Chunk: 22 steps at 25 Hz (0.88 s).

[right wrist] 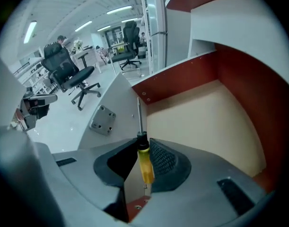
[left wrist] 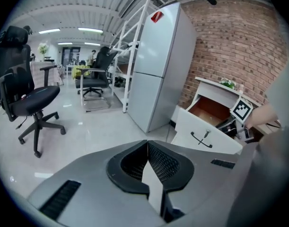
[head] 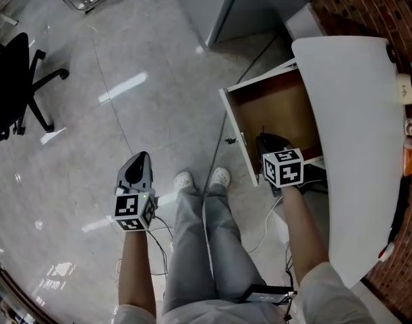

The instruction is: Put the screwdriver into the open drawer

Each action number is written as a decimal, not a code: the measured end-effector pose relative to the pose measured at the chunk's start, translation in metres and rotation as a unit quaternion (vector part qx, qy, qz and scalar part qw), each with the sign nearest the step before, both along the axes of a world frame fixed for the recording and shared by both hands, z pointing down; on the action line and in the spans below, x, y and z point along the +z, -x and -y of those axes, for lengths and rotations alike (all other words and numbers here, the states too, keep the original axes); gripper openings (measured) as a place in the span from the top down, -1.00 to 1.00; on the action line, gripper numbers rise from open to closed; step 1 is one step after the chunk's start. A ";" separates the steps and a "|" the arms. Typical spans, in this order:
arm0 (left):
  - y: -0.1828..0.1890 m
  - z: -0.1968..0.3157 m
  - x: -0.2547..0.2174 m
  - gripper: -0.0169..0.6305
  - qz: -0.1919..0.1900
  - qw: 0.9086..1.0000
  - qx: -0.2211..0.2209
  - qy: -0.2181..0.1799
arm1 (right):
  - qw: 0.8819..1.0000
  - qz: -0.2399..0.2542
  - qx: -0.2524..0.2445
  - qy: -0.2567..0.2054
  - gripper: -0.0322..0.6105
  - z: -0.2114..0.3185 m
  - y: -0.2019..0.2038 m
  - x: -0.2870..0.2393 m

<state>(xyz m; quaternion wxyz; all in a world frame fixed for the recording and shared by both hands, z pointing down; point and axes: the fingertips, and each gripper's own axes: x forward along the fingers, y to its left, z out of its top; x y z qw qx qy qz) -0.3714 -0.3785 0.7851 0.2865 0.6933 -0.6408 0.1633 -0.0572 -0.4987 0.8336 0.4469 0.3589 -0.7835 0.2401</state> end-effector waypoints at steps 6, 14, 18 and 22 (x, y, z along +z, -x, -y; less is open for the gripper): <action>-0.004 0.001 -0.002 0.91 -0.007 1.000 0.006 -0.003 | 0.998 -0.050 0.011 0.037 0.69 0.005 -0.003 0.024; -0.002 0.006 -0.018 0.91 0.000 1.000 0.009 -0.009 | 0.996 -0.081 0.015 0.025 0.68 0.006 -0.012 0.019; -0.004 0.008 -0.035 0.91 0.004 1.000 0.007 -0.009 | 0.997 -0.068 0.018 0.027 0.68 0.006 -0.012 0.001; -0.004 0.008 -0.055 0.91 0.006 1.000 0.005 -0.008 | 0.998 -0.060 0.017 0.022 0.68 0.006 -0.010 -0.025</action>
